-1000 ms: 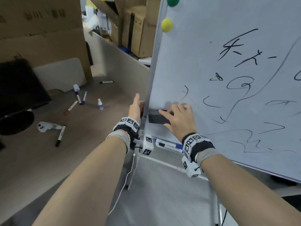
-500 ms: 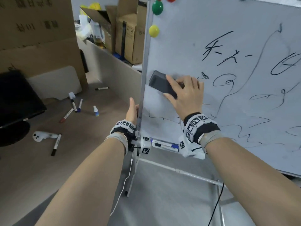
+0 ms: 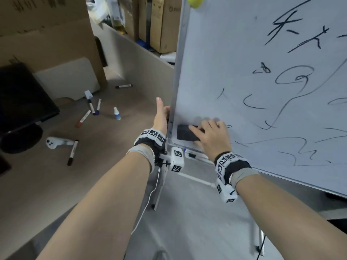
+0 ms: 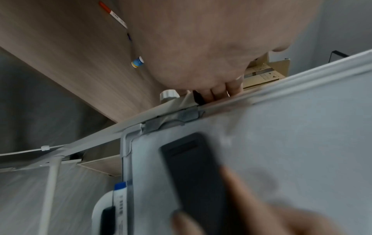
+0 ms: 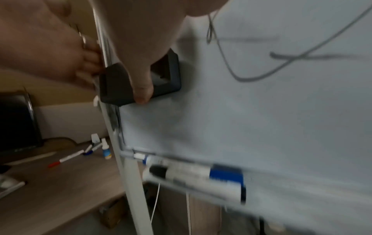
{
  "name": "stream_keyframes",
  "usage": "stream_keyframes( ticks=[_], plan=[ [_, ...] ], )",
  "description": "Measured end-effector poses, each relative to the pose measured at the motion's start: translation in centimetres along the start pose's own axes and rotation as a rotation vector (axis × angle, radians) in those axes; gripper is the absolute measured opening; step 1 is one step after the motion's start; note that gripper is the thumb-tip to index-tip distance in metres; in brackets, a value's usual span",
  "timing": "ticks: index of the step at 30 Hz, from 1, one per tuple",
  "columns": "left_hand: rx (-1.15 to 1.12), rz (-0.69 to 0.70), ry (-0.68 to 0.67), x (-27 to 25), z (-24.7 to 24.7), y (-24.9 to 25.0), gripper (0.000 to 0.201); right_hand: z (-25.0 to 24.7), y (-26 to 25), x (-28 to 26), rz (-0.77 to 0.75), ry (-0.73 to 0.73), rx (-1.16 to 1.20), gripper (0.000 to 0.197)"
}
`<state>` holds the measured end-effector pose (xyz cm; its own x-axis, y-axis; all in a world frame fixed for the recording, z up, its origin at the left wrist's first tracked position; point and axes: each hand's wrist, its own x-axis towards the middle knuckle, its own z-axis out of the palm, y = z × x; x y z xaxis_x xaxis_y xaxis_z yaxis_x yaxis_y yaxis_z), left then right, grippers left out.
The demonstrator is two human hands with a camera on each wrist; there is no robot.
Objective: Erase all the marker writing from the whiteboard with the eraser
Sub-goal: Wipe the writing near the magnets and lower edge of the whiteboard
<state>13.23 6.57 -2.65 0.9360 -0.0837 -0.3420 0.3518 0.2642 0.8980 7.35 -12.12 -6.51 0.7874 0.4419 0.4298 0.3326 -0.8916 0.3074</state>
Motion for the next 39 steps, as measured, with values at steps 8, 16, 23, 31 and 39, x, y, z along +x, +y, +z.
stream_keyframes(
  ticks=[8, 16, 23, 31, 39],
  plan=[
    [-0.042, 0.042, 0.058, -0.2, 2.0, -0.1, 0.082, -10.3, 7.7, 5.4, 0.247, 0.432, -0.107, 0.053],
    [-0.087, -0.004, 0.110, 2.3, 1.1, -2.1, 0.098, -1.8, 5.0, -2.0, 0.122, 0.115, -0.004, 0.060],
    [-0.047, 0.070, 0.185, 0.9, 2.8, -1.6, 0.100, 0.0, 5.3, -5.7, 0.116, -0.025, 0.010, 0.063],
    [0.298, 0.170, 0.412, 1.0, 4.5, -1.8, 0.065, -9.3, 12.1, 0.4, 0.457, 0.477, -0.071, 0.054],
    [0.240, 0.200, 0.384, 2.3, 5.3, -1.8, 0.070, -3.2, 9.2, -5.2, 0.224, 0.058, -0.021, 0.061]
  ],
)
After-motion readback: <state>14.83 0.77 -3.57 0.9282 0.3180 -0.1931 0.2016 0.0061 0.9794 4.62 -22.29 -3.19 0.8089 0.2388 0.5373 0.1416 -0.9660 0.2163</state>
